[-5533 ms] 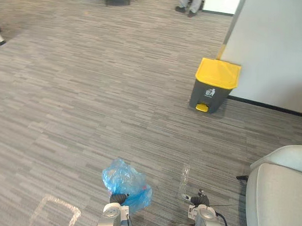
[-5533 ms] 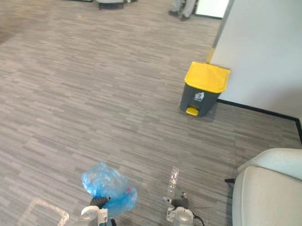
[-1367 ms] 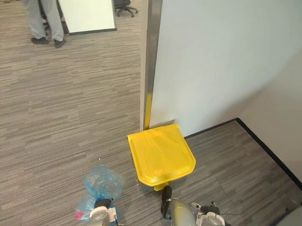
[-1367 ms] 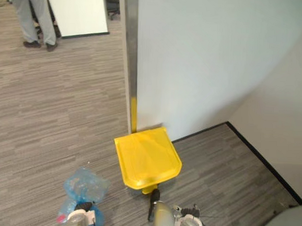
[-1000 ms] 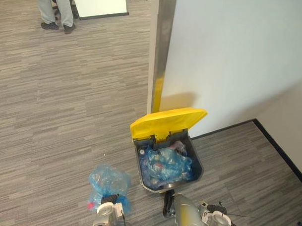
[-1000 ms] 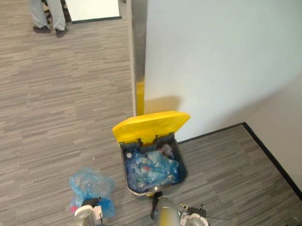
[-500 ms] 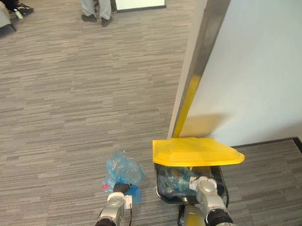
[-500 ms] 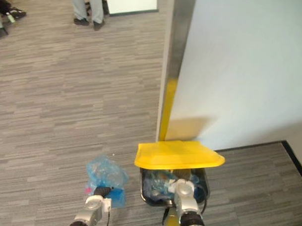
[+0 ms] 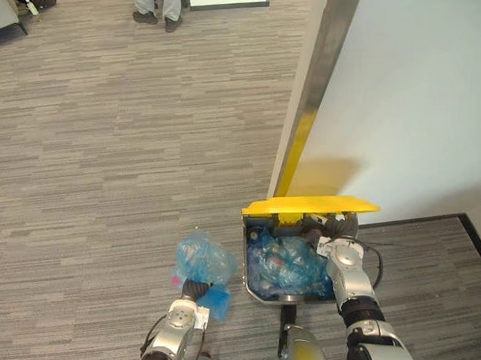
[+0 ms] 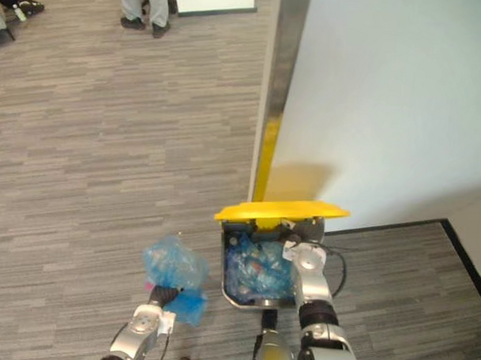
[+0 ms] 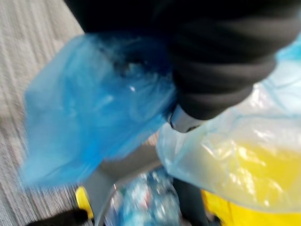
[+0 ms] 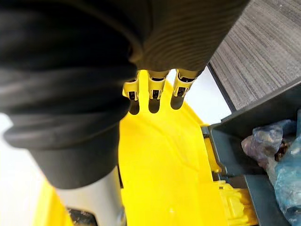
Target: Gather rubbish on tea table into small bin, then transfer packed bag to large trash can.
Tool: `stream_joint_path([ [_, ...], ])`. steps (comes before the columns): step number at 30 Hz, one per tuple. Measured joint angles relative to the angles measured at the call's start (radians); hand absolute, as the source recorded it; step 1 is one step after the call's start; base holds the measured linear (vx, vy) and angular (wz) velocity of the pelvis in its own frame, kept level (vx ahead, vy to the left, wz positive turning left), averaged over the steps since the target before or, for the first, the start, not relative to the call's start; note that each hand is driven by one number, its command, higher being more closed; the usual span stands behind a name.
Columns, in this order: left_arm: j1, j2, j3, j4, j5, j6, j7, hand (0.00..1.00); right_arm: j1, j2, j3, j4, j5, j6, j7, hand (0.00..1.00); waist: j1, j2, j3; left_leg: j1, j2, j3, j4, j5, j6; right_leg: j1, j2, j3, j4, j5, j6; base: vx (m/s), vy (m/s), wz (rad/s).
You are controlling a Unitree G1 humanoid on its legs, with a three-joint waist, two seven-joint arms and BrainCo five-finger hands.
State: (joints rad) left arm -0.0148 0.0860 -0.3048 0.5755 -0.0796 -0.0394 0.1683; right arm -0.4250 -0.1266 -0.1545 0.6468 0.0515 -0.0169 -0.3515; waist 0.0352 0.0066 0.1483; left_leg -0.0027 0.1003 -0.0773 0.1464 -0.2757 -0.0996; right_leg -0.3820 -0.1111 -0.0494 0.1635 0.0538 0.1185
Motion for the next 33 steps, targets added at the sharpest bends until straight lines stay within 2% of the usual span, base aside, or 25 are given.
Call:
stream_joint_path([
  [2, -0.009, -0.001, -0.056, -0.074, -0.027, -0.002, -0.005, 1.00, -0.022, -0.004, -0.001, 0.000, 0.015, 0.000, 0.000, 0.00, -0.008, -0.004, 0.017, -0.010, -0.005, -0.008, 0.002, 0.002, 0.000, 0.000, 0.010, 0.034, -0.015, 0.011, 0.010, -0.13, -0.049, 0.09],
  [4, -0.026, -0.002, -0.097, -0.147, -0.061, -0.005, -0.006, 1.00, -0.045, -0.003, 0.000, 0.000, 0.030, 0.000, 0.000, 0.00, -0.010, -0.007, 0.035, -0.017, -0.005, -0.006, 0.011, 0.005, -0.006, -0.002, 0.015, 0.041, -0.021, 0.023, 0.002, -0.08, -0.041, -0.06],
  [7, -0.069, -0.003, -0.147, -0.251, -0.101, -0.028, -0.005, 1.00, -0.076, -0.002, 0.000, 0.000, 0.030, 0.002, 0.005, 0.00, -0.005, -0.008, 0.058, -0.023, 0.006, 0.016, 0.041, -0.002, -0.018, -0.004, 0.030, 0.055, -0.022, 0.034, 0.003, -0.02, -0.026, -0.19],
  [10, -0.135, -0.005, -0.196, -0.333, -0.121, -0.044, 0.002, 1.00, -0.107, -0.002, -0.001, -0.001, 0.031, 0.005, 0.008, 0.00, 0.002, -0.014, 0.081, -0.038, 0.013, 0.044, 0.092, -0.024, -0.028, -0.011, 0.043, 0.068, -0.019, 0.050, -0.011, 0.00, 0.005, -0.22],
  [17, -0.295, -0.066, -0.278, -0.390, -0.159, -0.045, 0.004, 1.00, -0.183, -0.005, -0.021, -0.052, 0.062, 0.022, 0.008, 0.00, 0.001, -0.024, 0.112, -0.164, 0.011, 0.068, 0.267, -0.088, -0.021, -0.081, 0.037, 0.075, 0.034, 0.052, -0.014, 0.00, 0.022, -0.03],
  [23, -0.444, -0.117, -0.304, -0.377, -0.159, -0.045, 0.008, 1.00, -0.269, -0.014, -0.020, -0.088, 0.080, 0.035, 0.003, 0.00, 0.000, -0.020, 0.149, -0.280, 0.012, 0.078, 0.433, -0.158, -0.008, -0.150, 0.032, 0.079, 0.092, 0.048, -0.020, -0.07, 0.025, 0.00],
  [24, -0.468, -0.126, -0.302, -0.348, -0.156, -0.045, 0.010, 1.00, -0.287, -0.021, -0.020, -0.088, 0.080, 0.036, 0.001, 0.00, -0.001, -0.016, 0.156, -0.297, 0.013, 0.078, 0.453, -0.170, 0.003, -0.161, 0.030, 0.082, 0.095, 0.048, -0.020, -0.09, 0.008, -0.02],
  [33, -0.615, -0.152, -0.204, -0.137, -0.098, -0.023, 0.073, 1.00, -0.412, -0.037, -0.018, -0.092, 0.080, 0.035, -0.003, 0.00, -0.028, -0.012, 0.200, -0.399, 0.011, 0.082, 0.524, -0.180, -0.006, -0.252, 0.030, 0.090, 0.138, 0.049, -0.020, -0.01, -0.015, -0.01],
])
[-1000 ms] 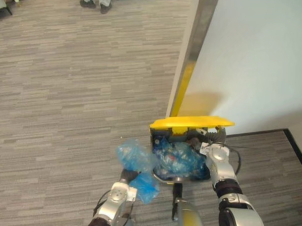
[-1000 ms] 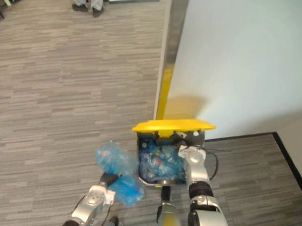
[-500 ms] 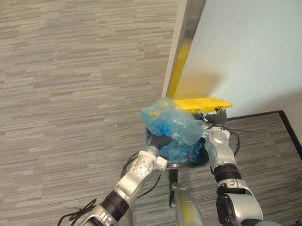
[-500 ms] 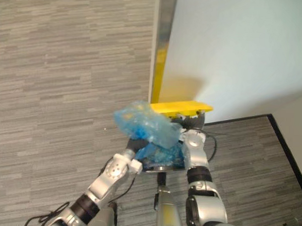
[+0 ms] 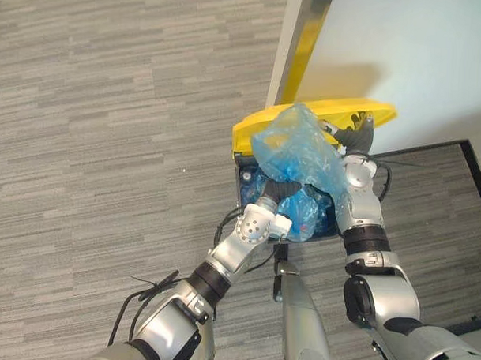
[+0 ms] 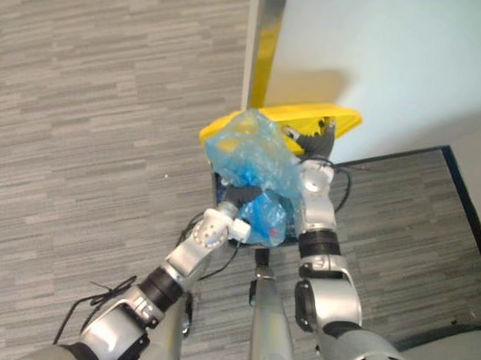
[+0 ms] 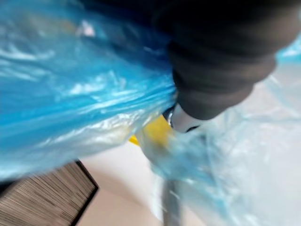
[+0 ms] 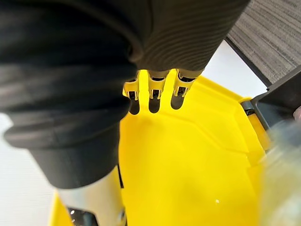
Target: Gather rubbish on tea table into small bin, then transfer packed bag to large trash can.
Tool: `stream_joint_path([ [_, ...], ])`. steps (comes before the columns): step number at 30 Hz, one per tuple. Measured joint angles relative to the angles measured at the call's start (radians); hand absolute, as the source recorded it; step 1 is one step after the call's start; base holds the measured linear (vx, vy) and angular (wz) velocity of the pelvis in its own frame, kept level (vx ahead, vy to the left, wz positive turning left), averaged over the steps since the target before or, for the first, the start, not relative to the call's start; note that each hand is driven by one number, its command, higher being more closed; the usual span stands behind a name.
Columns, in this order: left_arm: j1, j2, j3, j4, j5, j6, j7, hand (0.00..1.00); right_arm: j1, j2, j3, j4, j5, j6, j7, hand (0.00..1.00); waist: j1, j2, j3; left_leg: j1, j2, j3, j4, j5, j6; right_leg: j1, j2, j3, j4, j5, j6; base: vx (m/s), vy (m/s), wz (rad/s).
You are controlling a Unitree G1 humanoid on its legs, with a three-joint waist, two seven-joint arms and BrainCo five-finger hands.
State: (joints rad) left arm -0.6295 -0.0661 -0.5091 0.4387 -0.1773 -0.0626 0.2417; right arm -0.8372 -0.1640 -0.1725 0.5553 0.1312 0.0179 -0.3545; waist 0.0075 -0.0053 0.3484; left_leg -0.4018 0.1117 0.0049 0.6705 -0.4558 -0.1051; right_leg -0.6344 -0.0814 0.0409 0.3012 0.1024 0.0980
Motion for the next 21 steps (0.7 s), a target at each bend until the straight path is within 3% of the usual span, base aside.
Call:
stream_joint_path([
  [10, -0.133, -0.030, 0.025, 0.151, 0.015, 0.025, -0.001, 1.00, -0.104, -0.035, 0.020, -0.002, 0.026, -0.001, -0.011, 0.00, -0.017, -0.001, 0.038, -0.092, 0.008, 0.023, 0.038, -0.016, 0.003, -0.098, 0.008, 0.026, 0.011, 0.011, -0.010, 0.02, -0.013, -0.07],
  [21, -0.193, -0.030, 0.179, 0.267, 0.043, 0.051, 0.030, 1.00, -0.198, -0.078, 0.074, -0.043, 0.029, 0.000, -0.020, 0.00, -0.035, 0.002, 0.082, -0.177, 0.027, 0.046, 0.068, -0.022, -0.003, -0.186, 0.025, 0.044, 0.022, 0.017, -0.014, 0.04, -0.009, -0.05],
])
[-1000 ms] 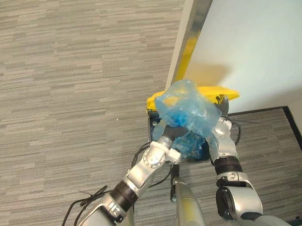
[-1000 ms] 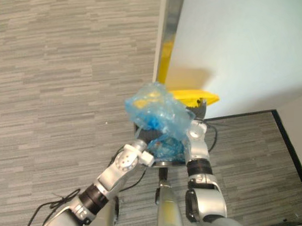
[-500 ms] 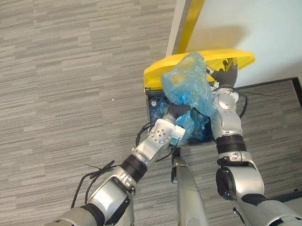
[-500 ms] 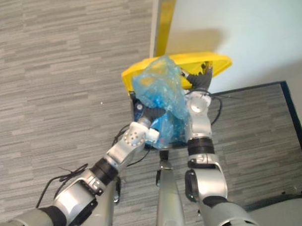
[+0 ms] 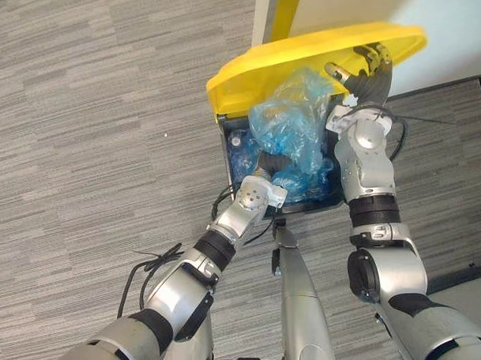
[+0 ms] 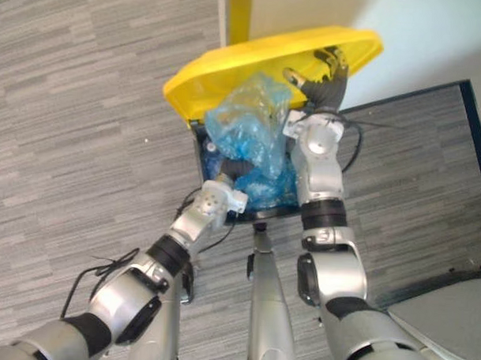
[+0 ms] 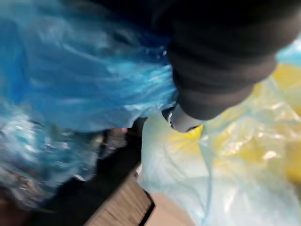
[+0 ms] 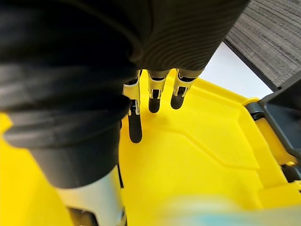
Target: Gather rubbish on tea table into small bin, then transfer packed bag to large trash can.
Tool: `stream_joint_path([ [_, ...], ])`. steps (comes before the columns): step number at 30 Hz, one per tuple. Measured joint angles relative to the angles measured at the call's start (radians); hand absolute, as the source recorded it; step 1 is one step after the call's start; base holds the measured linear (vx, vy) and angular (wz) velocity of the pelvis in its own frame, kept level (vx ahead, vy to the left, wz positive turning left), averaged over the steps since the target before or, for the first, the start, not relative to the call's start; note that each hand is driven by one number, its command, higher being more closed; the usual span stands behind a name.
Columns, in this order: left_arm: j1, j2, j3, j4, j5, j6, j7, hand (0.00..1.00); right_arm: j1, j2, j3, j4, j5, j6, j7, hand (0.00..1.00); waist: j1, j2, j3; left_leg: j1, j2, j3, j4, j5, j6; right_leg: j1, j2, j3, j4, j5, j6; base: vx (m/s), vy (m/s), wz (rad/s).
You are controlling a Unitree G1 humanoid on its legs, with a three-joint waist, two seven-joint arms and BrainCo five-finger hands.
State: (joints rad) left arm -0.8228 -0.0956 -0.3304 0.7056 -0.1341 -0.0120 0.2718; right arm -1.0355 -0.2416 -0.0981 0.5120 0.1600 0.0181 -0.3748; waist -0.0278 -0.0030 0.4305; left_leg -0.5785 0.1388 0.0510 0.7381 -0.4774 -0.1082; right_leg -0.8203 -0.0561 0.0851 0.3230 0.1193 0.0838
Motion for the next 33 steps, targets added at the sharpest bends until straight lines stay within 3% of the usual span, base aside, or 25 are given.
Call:
stream_joint_path([
  [2, -0.007, 0.000, 0.030, 0.007, 0.017, 0.007, 0.012, 1.00, -0.003, 0.000, 0.009, -0.031, 0.001, 0.000, -0.001, 0.00, -0.006, 0.000, 0.002, -0.025, 0.005, 0.000, 0.017, -0.005, -0.004, -0.024, 0.003, -0.002, 0.008, 0.000, 0.000, 0.00, 0.000, 0.00],
  [3, -0.018, 0.001, 0.046, 0.019, 0.018, 0.010, 0.018, 0.00, -0.008, -0.002, 0.016, -0.040, 0.001, -0.004, -0.002, 0.00, -0.008, 0.000, 0.004, -0.045, 0.006, 0.000, 0.029, -0.006, -0.005, -0.042, 0.004, -0.001, 0.016, 0.001, 0.000, 0.00, 0.000, 0.00],
  [16, -0.027, 0.003, 0.076, 0.022, 0.045, 0.018, 0.027, 0.00, -0.052, -0.017, 0.102, -0.064, 0.009, -0.011, -0.011, 0.00, -0.009, 0.000, 0.006, -0.105, 0.043, 0.025, 0.068, -0.020, -0.020, -0.106, 0.039, 0.008, 0.018, 0.025, -0.002, -0.01, -0.021, -0.08],
  [23, -0.028, 0.007, 0.075, 0.022, 0.138, 0.020, 0.028, 0.00, -0.053, -0.017, 0.103, -0.060, 0.009, -0.008, -0.007, 0.00, -0.008, 0.000, 0.006, -0.105, 0.041, 0.024, 0.073, -0.019, -0.021, -0.104, 0.037, 0.009, 0.022, 0.028, -0.002, 0.00, 0.001, 0.00],
  [29, -0.023, 0.014, 0.051, 0.007, 0.186, 0.027, 0.029, 0.00, 0.005, -0.015, 0.090, -0.040, 0.004, 0.001, 0.016, 0.00, -0.002, 0.002, 0.005, -0.058, 0.034, 0.002, 0.068, -0.010, -0.020, -0.037, 0.023, -0.014, 0.023, 0.024, -0.004, -0.03, 0.014, 0.12],
  [33, 0.055, 0.026, 0.012, -0.102, 0.212, 0.025, 0.028, 0.00, 0.117, -0.012, 0.083, -0.048, -0.008, 0.000, 0.043, 0.00, 0.024, 0.003, 0.001, 0.007, 0.010, -0.012, 0.043, -0.002, -0.005, 0.033, -0.003, -0.023, 0.020, 0.018, -0.012, -0.05, 0.013, 0.21],
])
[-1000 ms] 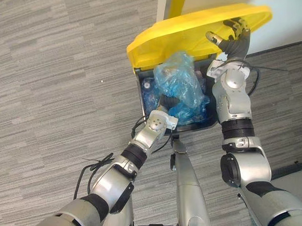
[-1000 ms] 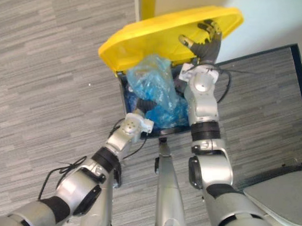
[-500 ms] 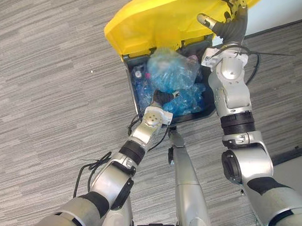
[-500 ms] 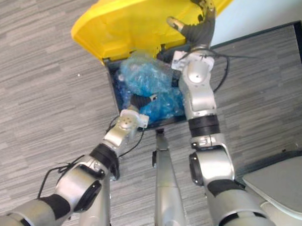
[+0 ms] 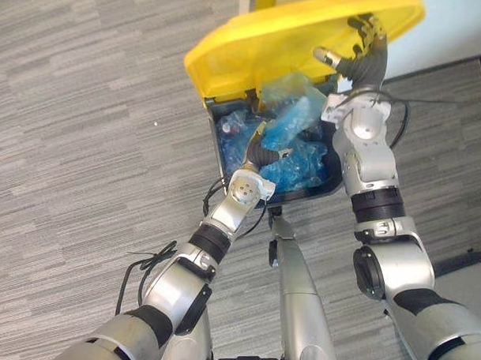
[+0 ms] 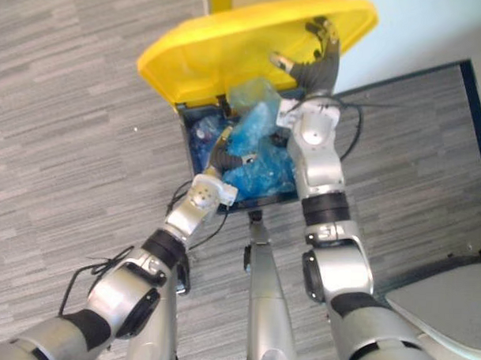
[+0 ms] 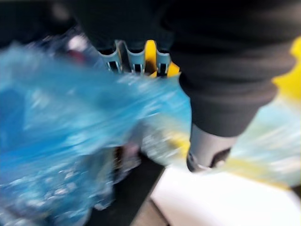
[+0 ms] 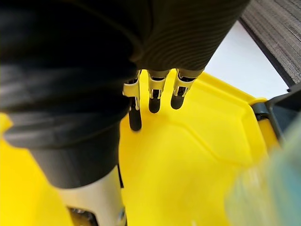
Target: Gather rubbish on tea table into small bin, then transfer packed bag to large trash can.
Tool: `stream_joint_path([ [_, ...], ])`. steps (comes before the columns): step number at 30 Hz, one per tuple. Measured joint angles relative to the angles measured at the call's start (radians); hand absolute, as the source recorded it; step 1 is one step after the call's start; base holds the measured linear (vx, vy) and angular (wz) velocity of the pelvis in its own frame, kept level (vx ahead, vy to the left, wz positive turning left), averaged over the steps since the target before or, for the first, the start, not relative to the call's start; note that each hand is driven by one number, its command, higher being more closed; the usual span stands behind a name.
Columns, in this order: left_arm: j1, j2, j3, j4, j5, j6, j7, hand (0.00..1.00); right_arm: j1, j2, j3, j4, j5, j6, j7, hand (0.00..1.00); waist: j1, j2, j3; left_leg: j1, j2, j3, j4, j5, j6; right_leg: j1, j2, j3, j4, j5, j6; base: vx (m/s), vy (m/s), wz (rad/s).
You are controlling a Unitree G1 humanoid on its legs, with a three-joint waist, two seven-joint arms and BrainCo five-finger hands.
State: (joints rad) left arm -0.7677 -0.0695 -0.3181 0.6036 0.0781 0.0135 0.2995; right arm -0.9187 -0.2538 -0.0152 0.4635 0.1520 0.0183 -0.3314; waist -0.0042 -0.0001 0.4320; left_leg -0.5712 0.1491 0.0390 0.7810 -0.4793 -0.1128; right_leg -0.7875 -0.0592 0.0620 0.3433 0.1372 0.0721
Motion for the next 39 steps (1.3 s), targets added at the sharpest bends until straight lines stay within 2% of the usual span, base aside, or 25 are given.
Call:
stream_joint_path([
  [2, 0.058, 0.016, -0.005, -0.046, 0.000, 0.000, 0.000, 0.00, 0.057, 0.013, -0.003, -0.015, -0.015, 0.000, 0.009, 0.00, 0.007, 0.001, -0.001, 0.029, -0.005, -0.002, -0.016, 0.006, 0.006, 0.029, -0.009, -0.006, -0.005, -0.002, -0.001, -0.04, -0.013, 0.18],
  [6, 0.195, 0.051, 0.006, -0.142, -0.001, -0.004, -0.001, 0.00, 0.194, 0.032, -0.021, -0.023, -0.069, 0.002, 0.027, 0.00, 0.021, 0.001, -0.005, 0.102, -0.016, -0.013, -0.061, 0.029, -0.006, 0.104, -0.019, -0.027, -0.026, -0.005, -0.004, 0.00, -0.013, 0.15],
  [8, 0.295, 0.066, 0.033, -0.221, -0.032, -0.014, -0.003, 0.00, 0.307, 0.046, -0.053, -0.067, -0.081, 0.006, 0.039, 0.00, 0.035, 0.002, -0.023, 0.134, -0.028, -0.016, -0.089, 0.046, -0.003, 0.132, -0.031, -0.031, -0.035, -0.006, -0.006, 0.00, -0.019, 0.12],
  [13, 0.483, 0.066, 0.145, -0.270, -0.105, -0.039, -0.035, 0.00, 0.490, 0.067, -0.083, -0.100, -0.125, 0.012, 0.058, 0.00, 0.058, 0.008, -0.052, 0.205, -0.032, -0.028, -0.119, 0.050, 0.007, 0.201, -0.042, -0.049, -0.039, -0.022, 0.002, 0.00, -0.028, 0.10],
  [16, 0.626, 0.053, 0.287, -0.181, -0.127, -0.045, -0.066, 0.00, 0.628, 0.109, -0.089, -0.105, -0.158, 0.013, 0.077, 0.00, 0.063, 0.009, -0.086, 0.280, -0.037, -0.037, -0.153, 0.052, 0.013, 0.267, -0.048, -0.062, -0.040, -0.039, 0.003, 0.00, -0.025, 0.10],
  [17, 0.664, 0.044, 0.356, -0.110, -0.159, -0.039, -0.070, 0.00, 0.672, 0.132, -0.088, -0.106, -0.179, 0.012, 0.085, 0.00, 0.063, 0.008, -0.103, 0.304, -0.038, -0.035, -0.164, 0.053, 0.015, 0.286, -0.049, -0.061, -0.040, -0.044, 0.002, 0.00, 0.000, 0.00],
  [20, 0.709, 0.043, 0.475, 0.026, -0.160, -0.009, -0.069, 0.00, 0.752, 0.171, -0.079, -0.115, -0.195, 0.012, 0.102, 0.00, 0.062, 0.007, -0.104, 0.370, -0.037, -0.026, -0.185, 0.054, 0.016, 0.335, -0.050, -0.060, -0.032, -0.059, 0.012, -0.01, -0.005, -0.02],
  [22, 0.723, 0.042, 0.511, 0.089, -0.159, 0.008, -0.068, 0.00, 0.802, 0.194, -0.079, -0.119, -0.203, 0.012, 0.118, 0.00, 0.060, 0.003, -0.107, 0.405, -0.037, -0.019, -0.199, 0.057, 0.014, 0.360, -0.052, -0.060, -0.026, -0.071, 0.026, -0.04, -0.013, -0.01],
  [23, 0.738, 0.042, 0.528, 0.123, -0.159, 0.023, -0.068, 0.00, 0.856, 0.222, -0.080, -0.116, -0.225, 0.012, 0.125, 0.00, 0.056, -0.011, -0.119, 0.432, -0.038, -0.016, -0.218, 0.065, 0.008, 0.375, -0.056, -0.062, -0.022, -0.074, 0.031, -0.04, -0.025, -0.01],
  [24, 0.752, 0.053, 0.538, 0.142, -0.147, 0.028, -0.067, 0.00, 0.901, 0.254, -0.082, -0.094, -0.232, 0.008, 0.134, 0.00, 0.051, -0.041, -0.150, 0.444, -0.038, -0.006, -0.262, 0.094, 0.000, 0.380, -0.067, -0.072, -0.062, -0.060, 0.095, -0.03, -0.040, -0.07],
  [25, 0.755, 0.055, 0.538, 0.151, -0.138, 0.031, -0.068, 0.00, 0.917, 0.265, -0.082, -0.077, -0.233, 0.008, 0.136, 0.00, 0.052, -0.051, -0.163, 0.456, -0.034, 0.004, -0.295, 0.118, -0.004, 0.386, -0.077, -0.096, -0.084, -0.089, 0.132, 0.00, -0.093, -0.35],
  [26, 0.768, 0.048, 0.550, 0.166, -0.121, 0.034, -0.068, 0.00, 0.930, 0.290, -0.082, -0.014, -0.234, 0.007, 0.141, 0.00, 0.054, -0.039, -0.174, 0.496, 0.007, 0.035, -0.377, 0.162, -0.017, 0.341, -0.087, -0.162, 0.112, -0.129, 0.093, 0.07, -0.097, -0.48],
  [27, 0.778, 0.045, 0.565, 0.185, -0.110, 0.036, -0.067, 0.00, 0.942, 0.309, -0.085, 0.044, -0.234, 0.004, 0.143, 0.00, 0.044, -0.060, -0.194, 0.533, 0.027, 0.046, -0.409, 0.172, -0.026, 0.309, -0.091, -0.175, 0.355, -0.121, 0.021, 0.09, -0.096, -0.56],
  [28, 0.788, 0.045, 0.565, 0.202, -0.099, 0.039, -0.068, 0.00, 0.960, 0.314, -0.087, 0.105, -0.236, -0.001, 0.147, 0.00, 0.041, -0.066, -0.204, 0.554, 0.034, 0.060, -0.425, 0.172, -0.029, 0.315, -0.094, -0.171, 0.484, -0.142, -0.007, 0.06, -0.091, -0.44],
  [29, 0.785, 0.045, 0.566, 0.219, -0.090, 0.042, -0.069, 0.00, 0.979, 0.314, -0.119, 0.195, -0.249, -0.003, 0.155, 0.00, 0.040, -0.093, -0.230, 0.567, 0.034, 0.068, -0.431, 0.159, -0.038, 0.312, -0.091, -0.180, 0.498, -0.146, -0.004, 0.02, -0.084, -0.30],
  [30, 0.777, 0.046, 0.568, 0.230, -0.083, 0.043, -0.070, 0.00, 0.982, 0.320, -0.141, 0.224, -0.257, -0.003, 0.155, 0.00, 0.037, -0.091, -0.234, 0.573, 0.038, 0.067, -0.439, 0.160, -0.039, 0.318, -0.079, -0.188, 0.485, -0.143, 0.002, 0.04, -0.085, -0.57],
  [31, 0.769, 0.029, 0.577, 0.263, -0.079, 0.042, -0.070, 0.00, 0.986, 0.317, -0.205, 0.310, -0.269, -0.001, 0.151, 0.00, 0.047, -0.058, -0.276, 0.576, 0.072, 0.076, -0.491, 0.181, -0.011, 0.358, -0.020, -0.195, 0.340, -0.139, 0.013, 0.10, -0.094, -0.70],
  [32, 0.766, 0.010, 0.595, 0.273, -0.078, 0.038, -0.071, 0.00, 0.986, 0.309, -0.243, 0.352, -0.270, 0.001, 0.144, 0.00, 0.046, -0.047, -0.294, 0.584, 0.091, 0.122, -0.547, 0.236, -0.044, 0.376, -0.024, -0.191, 0.381, -0.233, -0.050, 0.10, -0.111, -0.63],
  [33, 0.759, 0.006, 0.597, 0.274, -0.078, 0.038, -0.070, 0.00, 0.990, 0.311, -0.255, 0.375, -0.270, 0.001, 0.140, 0.00, 0.038, -0.064, -0.295, 0.600, 0.071, 0.130, -0.560, 0.246, -0.056, 0.396, -0.052, -0.188, 0.405, -0.279, -0.054, 0.11, -0.137, -0.45],
  [34, 0.741, 0.013, 0.600, 0.286, -0.078, 0.039, -0.069, 0.00, 0.989, 0.315, -0.271, 0.419, -0.270, 0.004, 0.134, 0.00, 0.039, -0.092, -0.301, 0.622, 0.046, 0.149, -0.579, 0.259, -0.059, 0.455, -0.049, -0.194, 0.300, -0.330, -0.046, 0.04, -0.091, -0.42],
  [35, 0.743, 0.007, 0.612, 0.310, -0.078, 0.041, -0.071, 0.00, 0.983, 0.313, -0.275, 0.430, -0.272, 0.009, 0.133, 0.00, 0.044, -0.065, -0.308, 0.622, 0.069, 0.177, -0.594, 0.262, -0.060, 0.499, -0.023, -0.196, 0.203, -0.331, -0.047, -0.01, -0.074, -0.67],
  [36, 0.740, 0.003, 0.621, 0.327, -0.078, 0.041, -0.071, 0.00, 0.977, 0.310, -0.278, 0.433, -0.271, 0.010, 0.131, 0.00, 0.044, -0.052, -0.321, 0.626, 0.073, 0.197, -0.604, 0.270, -0.047, 0.537, 0.001, -0.198, 0.087, -0.329, -0.071, -0.07, -0.043, -0.55],
  [37, 0.740, 0.001, 0.626, 0.330, -0.076, 0.041, -0.072, 0.00, 0.978, 0.309, -0.280, 0.437, -0.269, 0.011, 0.130, 0.00, 0.044, -0.044, -0.323, 0.627, 0.077, 0.201, -0.606, 0.275, -0.039, 0.542, 0.010, -0.199, 0.067, -0.317, -0.067, -0.09, -0.040, -0.35],
  [38, 0.740, -0.002, 0.655, 0.333, -0.070, 0.041, -0.070, 0.00, 0.976, 0.309, -0.294, 0.448, -0.268, 0.010, 0.127, 0.00, 0.044, -0.039, -0.330, 0.627, 0.075, 0.213, -0.620, 0.293, -0.011, 0.557, 0.017, -0.196, 0.018, -0.286, -0.073, -0.11, -0.014, -0.12],
  [39, 0.744, -0.003, 0.657, 0.335, -0.070, 0.041, -0.069, 0.00, 0.968, 0.303, -0.300, 0.461, -0.267, 0.012, 0.124, 0.00, 0.047, -0.029, -0.341, 0.632, 0.075, 0.220, -0.641, 0.297, -0.004, 0.569, 0.025, -0.191, -0.021, -0.264, -0.068, -0.09, -0.002, -0.05],
])
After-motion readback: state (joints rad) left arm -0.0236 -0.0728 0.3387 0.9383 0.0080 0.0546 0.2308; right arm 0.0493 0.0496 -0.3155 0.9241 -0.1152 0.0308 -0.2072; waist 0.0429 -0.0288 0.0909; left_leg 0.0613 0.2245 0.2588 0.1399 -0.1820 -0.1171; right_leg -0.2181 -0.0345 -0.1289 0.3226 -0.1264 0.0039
